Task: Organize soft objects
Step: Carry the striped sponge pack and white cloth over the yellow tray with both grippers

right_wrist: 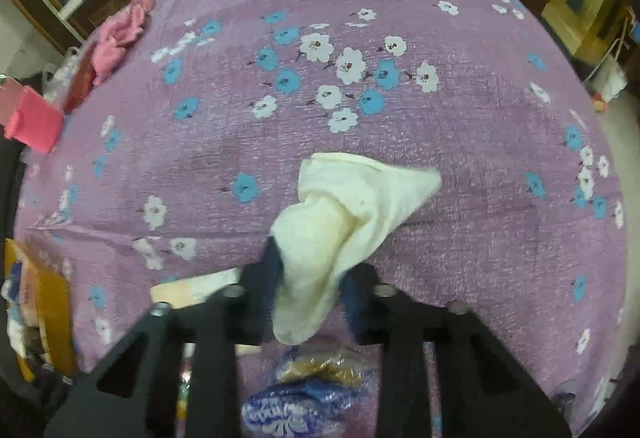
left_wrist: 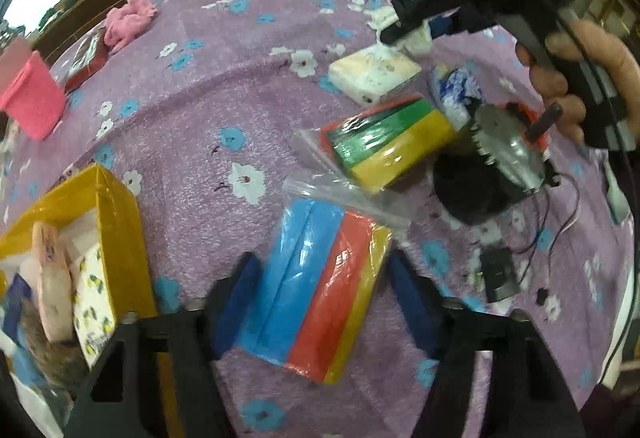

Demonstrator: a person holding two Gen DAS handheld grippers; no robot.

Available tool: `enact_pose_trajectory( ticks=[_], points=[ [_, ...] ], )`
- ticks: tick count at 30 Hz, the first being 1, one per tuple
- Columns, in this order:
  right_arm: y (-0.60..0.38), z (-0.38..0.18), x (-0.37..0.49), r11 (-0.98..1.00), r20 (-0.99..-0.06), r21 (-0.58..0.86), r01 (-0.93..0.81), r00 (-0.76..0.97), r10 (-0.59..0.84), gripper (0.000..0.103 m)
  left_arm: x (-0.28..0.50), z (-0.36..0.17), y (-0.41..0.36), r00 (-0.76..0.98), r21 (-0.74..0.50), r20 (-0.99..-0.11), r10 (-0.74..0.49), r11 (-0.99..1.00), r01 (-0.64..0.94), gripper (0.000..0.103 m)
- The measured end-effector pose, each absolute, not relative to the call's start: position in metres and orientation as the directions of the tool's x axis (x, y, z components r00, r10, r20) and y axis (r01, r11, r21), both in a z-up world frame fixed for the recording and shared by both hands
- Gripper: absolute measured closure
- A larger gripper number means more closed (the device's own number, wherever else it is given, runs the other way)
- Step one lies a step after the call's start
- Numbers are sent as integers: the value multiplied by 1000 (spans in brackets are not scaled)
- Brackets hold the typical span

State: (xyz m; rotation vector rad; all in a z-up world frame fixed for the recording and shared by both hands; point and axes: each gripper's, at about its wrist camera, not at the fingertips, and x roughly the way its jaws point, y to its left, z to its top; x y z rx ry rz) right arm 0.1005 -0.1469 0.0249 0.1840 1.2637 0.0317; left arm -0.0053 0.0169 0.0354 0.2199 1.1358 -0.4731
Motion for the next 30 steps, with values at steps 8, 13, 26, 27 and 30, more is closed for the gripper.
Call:
enact_pose_trajectory(
  ticks=[8, 13, 26, 27, 30],
  points=[
    [-166, 73, 57, 978, -897, 195, 81, 417, 144, 88, -34, 64, 45, 425, -190, -837, -345, 912, 365, 57],
    [-150, 101, 23, 970, -866, 244, 15, 453, 211, 88, -71, 86, 78, 493, -256, -780, -385, 915, 311, 57],
    [0, 111, -49, 891, -827, 344, -297, 354, 437, 88, -168, 102, 249, 616, -260, -770, -167, 964, -63, 56],
    [12, 108, -52, 882, -827, 350, -315, 338, 449, 87, -172, 100, 259, 614, -255, -775, -152, 963, -84, 56],
    [50, 99, -61, 857, -831, 363, -366, 289, 476, 87, -186, 93, 282, 595, -222, -798, -96, 964, -143, 56]
  ],
)
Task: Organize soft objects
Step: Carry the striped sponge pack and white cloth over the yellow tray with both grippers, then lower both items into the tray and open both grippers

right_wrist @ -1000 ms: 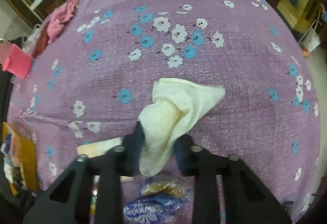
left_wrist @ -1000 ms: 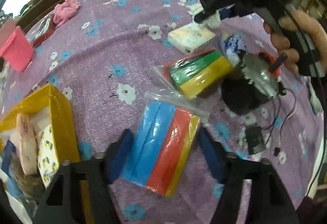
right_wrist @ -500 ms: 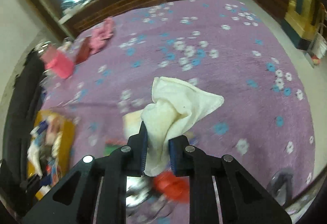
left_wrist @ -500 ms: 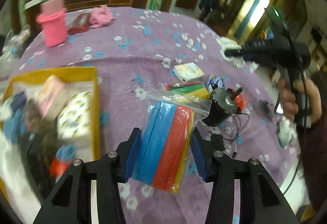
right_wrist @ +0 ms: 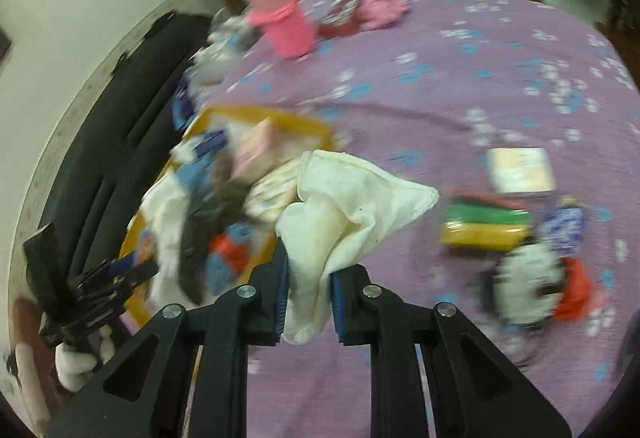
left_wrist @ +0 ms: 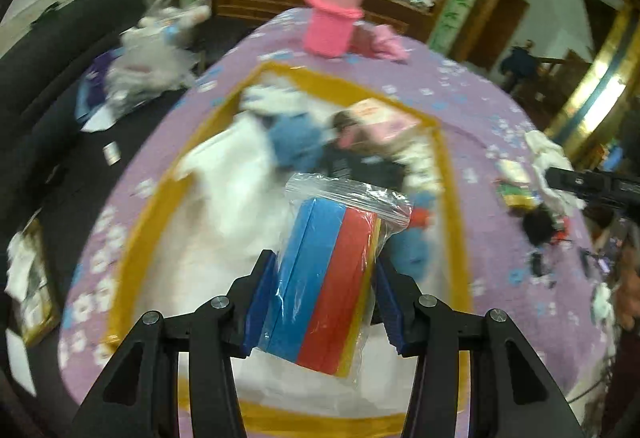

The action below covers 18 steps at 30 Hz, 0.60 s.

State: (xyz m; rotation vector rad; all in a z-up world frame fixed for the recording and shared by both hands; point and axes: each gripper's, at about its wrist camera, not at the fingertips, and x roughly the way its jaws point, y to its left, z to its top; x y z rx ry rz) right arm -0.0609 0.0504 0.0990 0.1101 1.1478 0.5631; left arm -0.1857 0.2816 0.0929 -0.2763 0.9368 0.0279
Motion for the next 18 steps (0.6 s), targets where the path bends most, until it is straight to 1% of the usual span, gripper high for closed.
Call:
enact_pose_trajectory(
  ticks=[6, 10, 13, 16, 18],
  points=[
    [118, 83, -83, 808, -844, 366, -462, 201, 498, 87, -177, 76, 303, 520, -189, -853, -52, 958, -214, 56],
    [150, 74, -91, 778, -846, 384, -497, 147, 512, 87, -152, 79, 312, 503, -192, -863, -43, 949, -248, 54],
    [172, 67, -94, 750, -834, 420, -510, 107, 541, 87, -138, 77, 320, 522, -241, -850, -68, 932, -271, 53],
    [193, 60, -97, 731, -826, 443, -520, 81, 558, 87, -138, 77, 323, 555, -286, -827, -93, 918, -273, 46],
    [203, 56, -96, 722, -824, 449, -526, 67, 562, 87, -151, 82, 325, 595, -309, -799, -93, 911, -274, 37]
  ],
)
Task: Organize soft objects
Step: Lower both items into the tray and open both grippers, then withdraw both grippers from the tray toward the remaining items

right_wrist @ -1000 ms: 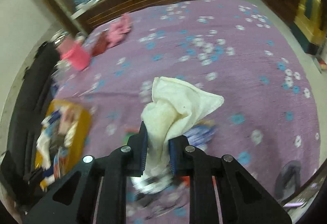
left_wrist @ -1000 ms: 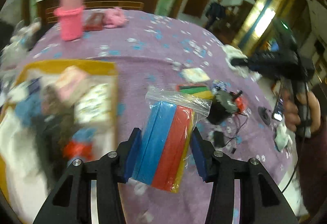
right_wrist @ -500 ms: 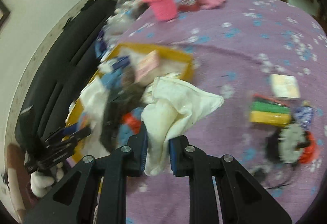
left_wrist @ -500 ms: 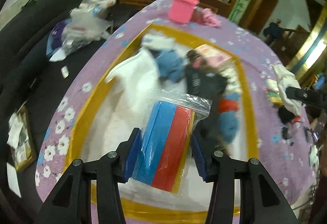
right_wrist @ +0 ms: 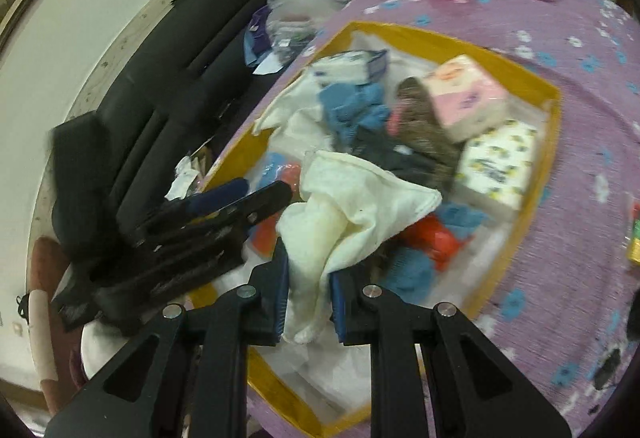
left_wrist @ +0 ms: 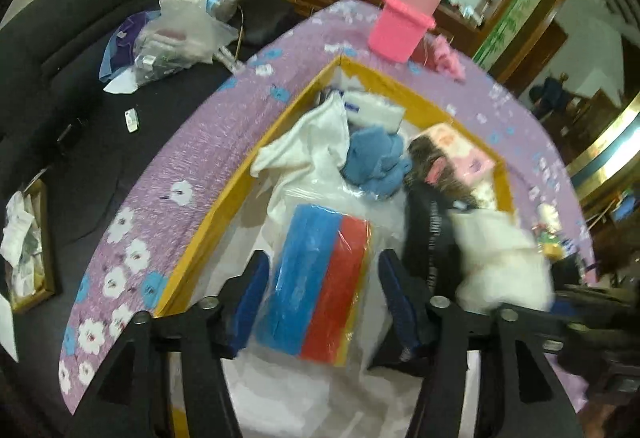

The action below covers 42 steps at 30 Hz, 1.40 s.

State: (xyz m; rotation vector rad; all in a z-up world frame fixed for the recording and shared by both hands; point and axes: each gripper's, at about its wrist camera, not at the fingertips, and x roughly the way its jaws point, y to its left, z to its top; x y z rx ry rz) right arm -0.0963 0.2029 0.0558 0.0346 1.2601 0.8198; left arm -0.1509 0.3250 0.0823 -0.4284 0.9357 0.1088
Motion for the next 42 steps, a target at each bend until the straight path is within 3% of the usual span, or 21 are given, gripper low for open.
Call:
enact_pose_trajectory(
  ticks=[3, 10, 14, 20, 22, 24, 26, 33, 35, 37, 40, 42],
  points=[
    [218, 47, -98, 698, -817, 471, -539, 32, 576, 86, -180, 93, 336, 655, -332, -753, -61, 895, -298, 30],
    [227, 29, -97, 711, -822, 469, -525, 35, 568, 79, -240, 121, 351, 743, -337, -662, 97, 848, -410, 22],
    [221, 31, -97, 743, -847, 390, -544, 105, 521, 79, -251, 127, 338, 771, -339, -626, 116, 850, -403, 20],
    [204, 47, -94, 731, -825, 406, -548, 124, 551, 78, -251, 135, 310, 796, -333, -597, 96, 873, -356, 20],
    [199, 57, -96, 715, -805, 413, -564, 142, 576, 65, -254, 141, 302, 810, -313, -574, 120, 882, -353, 20],
    [189, 68, -98, 701, -779, 426, -572, 163, 606, 40, -259, 149, 292, 829, -286, -538, 154, 892, -351, 16],
    [185, 73, -99, 702, -766, 428, -570, 184, 616, 37, -261, 152, 282, 839, -261, -513, 180, 899, -352, 12],
    [155, 90, -105, 719, -733, 423, -552, 257, 629, 37, -272, 162, 254, 856, -226, -470, 215, 908, -352, 12],
    [138, 103, -112, 732, -714, 389, -559, 320, 623, 37, -284, 174, 238, 865, -151, -402, 302, 909, -388, 11],
    [120, 119, -122, 760, -690, 322, -565, 410, 597, 37, -299, 186, 216, 885, -85, -294, 362, 912, -401, 0],
    [87, 141, -138, 836, -639, 160, -526, 590, 493, 37, -319, 200, 186, 956, -100, -108, 271, 954, -282, 0],
    [71, 144, -140, 873, -632, 83, -481, 652, 419, 32, -306, 196, 177, 969, -130, -154, 193, 968, -213, 0]
  ],
)
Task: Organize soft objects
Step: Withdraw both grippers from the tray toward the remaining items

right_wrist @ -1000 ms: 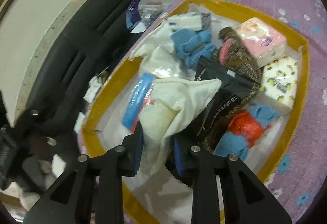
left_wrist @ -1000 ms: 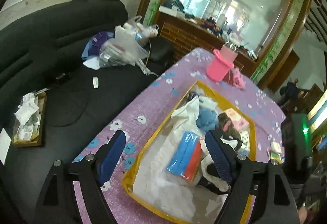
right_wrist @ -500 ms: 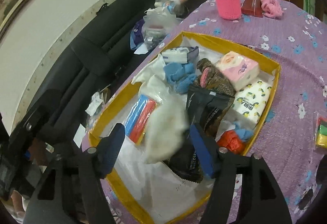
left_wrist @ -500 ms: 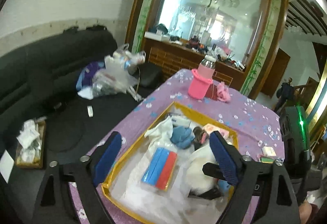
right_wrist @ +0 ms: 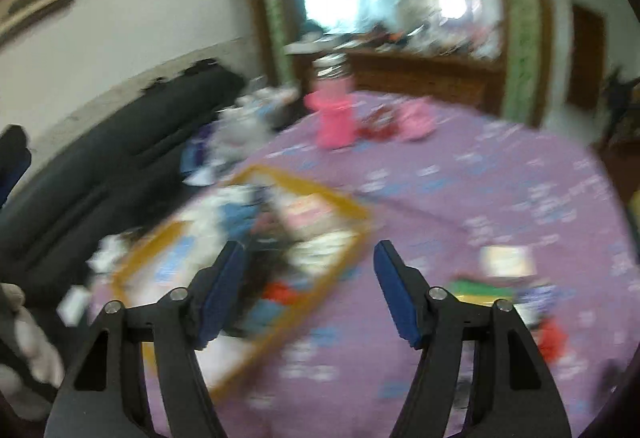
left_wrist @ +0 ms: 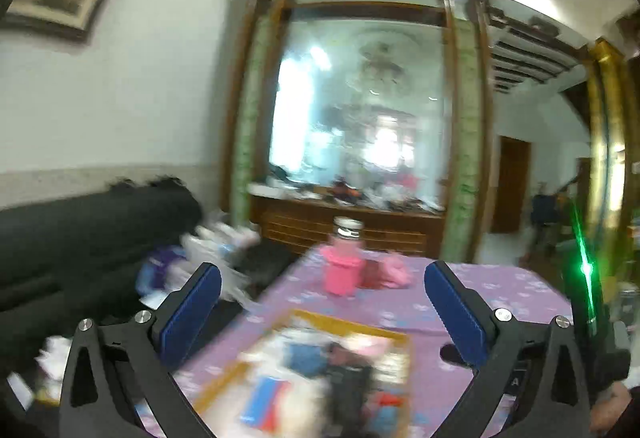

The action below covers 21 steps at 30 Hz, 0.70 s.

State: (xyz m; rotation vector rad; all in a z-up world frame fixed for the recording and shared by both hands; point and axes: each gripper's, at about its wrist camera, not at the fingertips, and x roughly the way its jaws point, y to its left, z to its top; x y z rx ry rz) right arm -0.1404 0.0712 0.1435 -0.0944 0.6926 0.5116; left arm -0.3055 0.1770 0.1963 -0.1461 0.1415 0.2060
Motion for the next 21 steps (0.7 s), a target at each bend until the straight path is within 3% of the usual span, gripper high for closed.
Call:
enact_pose_trajectory(
  ticks=[4, 13, 17, 21],
  points=[
    [20, 131, -126, 928, -697, 90, -362, 643, 318, 32, -258, 167, 153, 915, -163, -394, 81, 974, -157, 0],
    [-54, 113, -127, 964, -734, 82, -254, 639, 231, 32, -187, 100, 77, 717, -220, -678, -164, 975, 14, 1],
    [-72, 113, -134, 970, -718, 76, -229, 663, 213, 32, -144, 59, 48, 565, -216, -803, -187, 976, 16, 1],
    [-87, 110, -136, 975, -721, 74, -210, 664, 198, 32, -107, 34, 32, 494, -173, -856, -151, 985, 0, 1]
  ],
)
